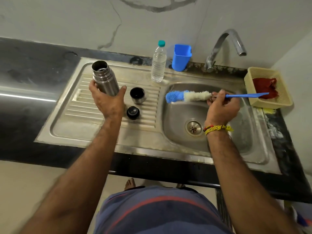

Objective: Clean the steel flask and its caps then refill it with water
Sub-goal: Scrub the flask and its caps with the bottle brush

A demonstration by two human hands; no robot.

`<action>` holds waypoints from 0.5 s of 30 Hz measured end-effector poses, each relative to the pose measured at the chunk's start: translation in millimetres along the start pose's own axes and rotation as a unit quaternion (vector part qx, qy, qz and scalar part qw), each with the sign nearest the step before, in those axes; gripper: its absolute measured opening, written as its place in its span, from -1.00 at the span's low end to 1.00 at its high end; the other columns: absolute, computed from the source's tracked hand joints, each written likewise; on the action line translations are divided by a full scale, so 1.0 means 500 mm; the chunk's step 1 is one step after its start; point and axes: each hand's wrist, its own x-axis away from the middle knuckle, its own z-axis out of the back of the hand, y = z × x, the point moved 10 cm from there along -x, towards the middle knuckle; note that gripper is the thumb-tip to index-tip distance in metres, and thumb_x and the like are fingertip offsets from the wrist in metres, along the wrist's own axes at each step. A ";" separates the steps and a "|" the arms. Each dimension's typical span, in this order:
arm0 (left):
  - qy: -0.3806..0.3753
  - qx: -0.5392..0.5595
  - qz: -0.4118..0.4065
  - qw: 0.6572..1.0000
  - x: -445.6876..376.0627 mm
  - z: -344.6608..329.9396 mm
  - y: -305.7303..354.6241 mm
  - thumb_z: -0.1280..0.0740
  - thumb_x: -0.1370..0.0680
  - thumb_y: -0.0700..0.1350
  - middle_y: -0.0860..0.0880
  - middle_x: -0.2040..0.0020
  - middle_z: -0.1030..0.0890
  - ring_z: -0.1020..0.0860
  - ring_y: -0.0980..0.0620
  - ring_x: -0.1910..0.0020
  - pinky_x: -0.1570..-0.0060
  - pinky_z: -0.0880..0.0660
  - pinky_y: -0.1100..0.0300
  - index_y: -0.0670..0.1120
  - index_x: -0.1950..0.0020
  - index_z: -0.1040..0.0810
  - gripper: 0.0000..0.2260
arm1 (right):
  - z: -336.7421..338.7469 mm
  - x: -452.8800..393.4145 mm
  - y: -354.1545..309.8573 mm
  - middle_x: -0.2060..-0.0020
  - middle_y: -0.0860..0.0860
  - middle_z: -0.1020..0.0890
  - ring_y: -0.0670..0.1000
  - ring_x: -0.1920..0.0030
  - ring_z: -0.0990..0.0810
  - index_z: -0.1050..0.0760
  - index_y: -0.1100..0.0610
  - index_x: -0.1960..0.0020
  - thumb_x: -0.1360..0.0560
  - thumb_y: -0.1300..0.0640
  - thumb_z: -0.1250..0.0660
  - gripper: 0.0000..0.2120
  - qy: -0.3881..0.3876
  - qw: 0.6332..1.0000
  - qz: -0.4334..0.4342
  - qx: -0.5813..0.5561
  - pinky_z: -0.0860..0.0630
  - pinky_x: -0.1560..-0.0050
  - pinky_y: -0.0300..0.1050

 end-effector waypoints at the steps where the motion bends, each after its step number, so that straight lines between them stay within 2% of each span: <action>1: -0.002 0.002 -0.006 1.000 -0.012 0.001 0.002 -0.66 -0.28 0.00 0.04 -0.27 -0.57 -0.59 0.07 -0.22 -0.35 -0.50 0.03 -0.03 -0.47 -0.32 -0.15 | 0.004 0.002 0.003 0.23 -0.01 -0.69 -0.06 0.23 -0.72 -0.51 0.25 -0.04 -0.59 0.19 -0.31 -0.88 0.002 1.000 -0.008 -0.005 -0.69 0.20 0.00; 4: -0.007 0.004 -0.016 1.000 -0.036 0.009 0.006 -0.64 -0.31 -0.04 0.10 -0.13 -0.61 -0.64 0.10 -0.09 -0.24 -0.57 0.06 -0.02 -0.38 -0.40 -0.29 | 0.033 0.000 0.012 0.22 -0.01 -0.68 -0.09 0.22 -0.72 -0.51 0.27 -0.06 -0.60 0.20 -0.30 -0.87 0.020 0.999 -0.024 -0.022 -0.68 0.20 -0.07; 8: -0.023 -0.020 -0.035 0.999 -0.055 0.008 0.011 -0.65 -0.28 0.00 0.05 -0.15 -0.63 -0.63 0.08 -0.11 -0.22 -0.59 0.03 -0.05 -0.33 -0.46 -0.31 | 0.073 -0.007 0.039 0.14 0.16 -0.70 0.00 0.18 -0.73 -0.50 0.27 -0.08 -0.60 0.19 -0.29 -0.86 0.047 0.996 -0.054 -0.043 -0.69 0.18 0.00; 11: -0.024 -0.034 -0.073 0.996 -0.042 0.012 0.035 -0.64 -0.26 0.06 0.03 -0.18 -0.61 -0.61 0.06 -0.12 -0.21 -0.58 0.05 -0.07 -0.32 -0.50 -0.31 | 0.103 -0.008 0.050 0.12 0.20 -0.69 0.04 0.16 -0.74 -0.49 0.34 -0.12 -0.61 0.19 -0.29 -0.79 0.065 0.993 -0.072 -0.060 -0.69 0.17 0.01; 13: -0.026 -0.053 -0.130 0.990 -0.016 0.008 0.077 -0.64 -0.28 0.03 -0.04 -0.20 -0.58 -0.56 0.06 -0.09 -0.19 -0.50 0.32 -0.12 -0.35 -0.51 -0.30 | 0.119 -0.010 0.053 0.15 0.17 -0.69 0.04 0.17 -0.74 -0.50 0.32 -0.11 -0.62 0.20 -0.28 -0.82 0.074 0.990 -0.090 -0.077 -0.69 0.19 -0.02; 14: -0.034 -0.066 -0.158 0.985 -0.002 -0.002 0.100 -0.64 -0.29 -0.02 -0.09 -0.21 -0.55 -0.51 0.08 -0.07 -0.12 -0.42 0.50 -0.15 -0.36 -0.51 -0.31 | 0.128 -0.013 0.056 0.17 0.16 -0.69 0.04 0.18 -0.73 -0.50 0.28 -0.07 -0.62 0.21 -0.27 -0.87 0.081 0.988 -0.099 -0.085 -0.69 0.19 -0.02; 15: -0.053 -0.078 -0.184 0.978 0.015 -0.018 0.129 -0.63 -0.30 -0.07 -0.12 -0.21 -0.53 -0.47 0.10 -0.06 -0.05 -0.35 0.59 -0.16 -0.38 -0.51 -0.31 | 0.136 -0.018 0.059 0.18 0.16 -0.69 0.05 0.19 -0.73 -0.50 0.24 -0.03 -0.62 0.21 -0.27 -0.91 0.088 0.986 -0.107 -0.094 -0.69 0.20 -0.01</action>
